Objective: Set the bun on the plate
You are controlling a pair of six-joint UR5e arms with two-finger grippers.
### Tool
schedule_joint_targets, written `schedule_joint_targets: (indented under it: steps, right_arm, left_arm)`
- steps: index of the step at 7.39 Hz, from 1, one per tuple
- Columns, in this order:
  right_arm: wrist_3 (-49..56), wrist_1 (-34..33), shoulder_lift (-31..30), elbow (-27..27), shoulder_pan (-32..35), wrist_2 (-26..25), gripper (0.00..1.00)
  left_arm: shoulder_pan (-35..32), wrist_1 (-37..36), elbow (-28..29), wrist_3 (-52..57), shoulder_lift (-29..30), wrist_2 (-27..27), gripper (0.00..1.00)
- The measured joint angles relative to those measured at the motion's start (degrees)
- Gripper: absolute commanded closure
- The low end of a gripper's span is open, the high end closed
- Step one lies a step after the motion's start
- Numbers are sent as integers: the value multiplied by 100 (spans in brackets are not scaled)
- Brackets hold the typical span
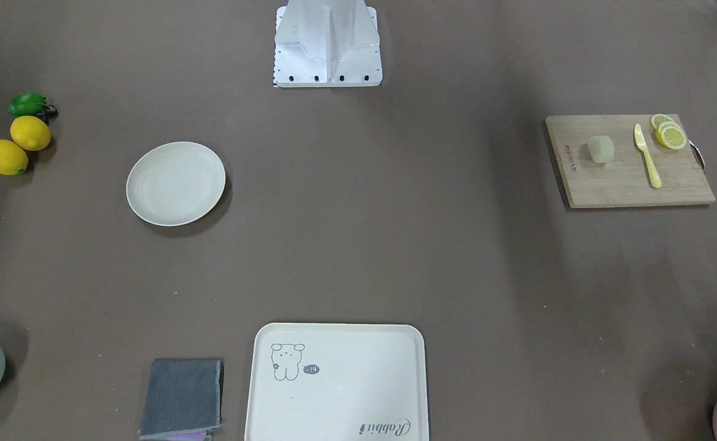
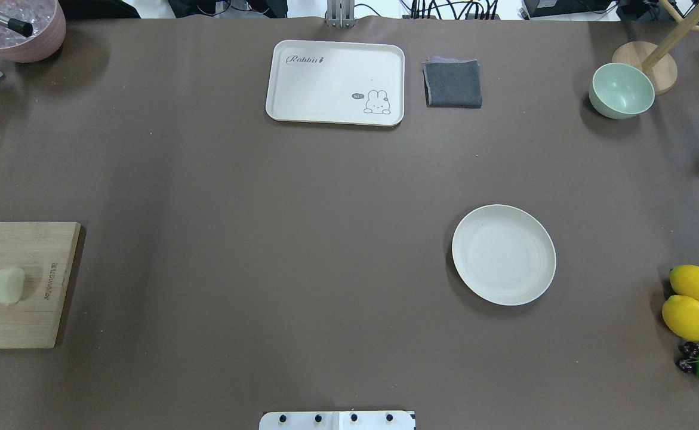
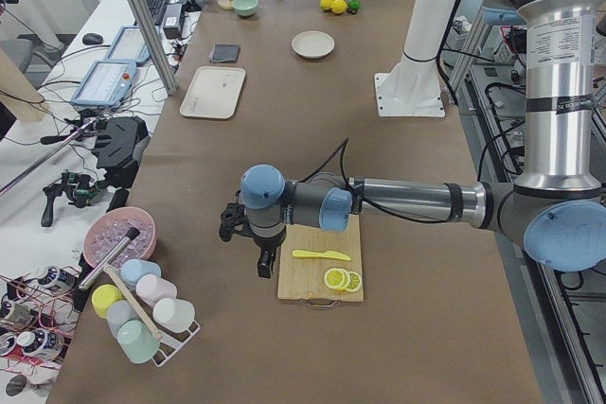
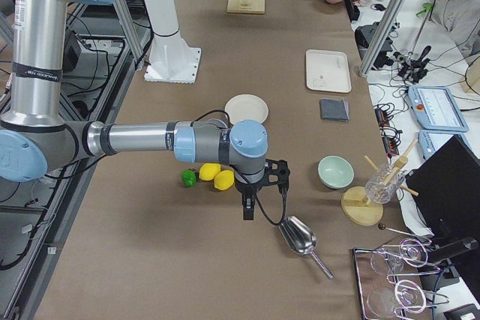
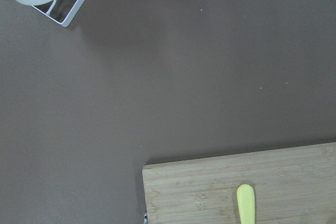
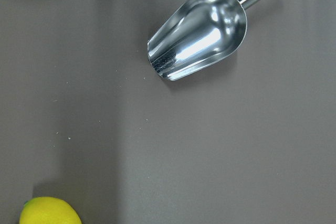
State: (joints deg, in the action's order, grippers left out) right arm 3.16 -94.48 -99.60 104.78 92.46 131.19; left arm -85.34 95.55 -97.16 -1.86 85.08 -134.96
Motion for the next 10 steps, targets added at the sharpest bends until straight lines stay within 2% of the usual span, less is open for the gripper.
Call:
schedule_joint_targets:
  steps: [2,4,7,9,10]
  right_arm:
    - [-14,6,35,99,0,1,0]
    - [-128,7,105,437,0,29,0]
    - [-448,17,244,871,-5,81,1]
    - [-606,14,289,889,-164,199,1]
    - [-1051,106,287,888,-441,247,1]
  left_arm:
    - [-1,9,-112,1,36,6,2]
    - [-13,78,-430,-16,152,-7,3]
    - [-29,1233,-417,5,330,-207,2]
    - [-39,1981,-297,-35,138,-668,2]
    - [-35,2240,-276,-218,35,-737,2]
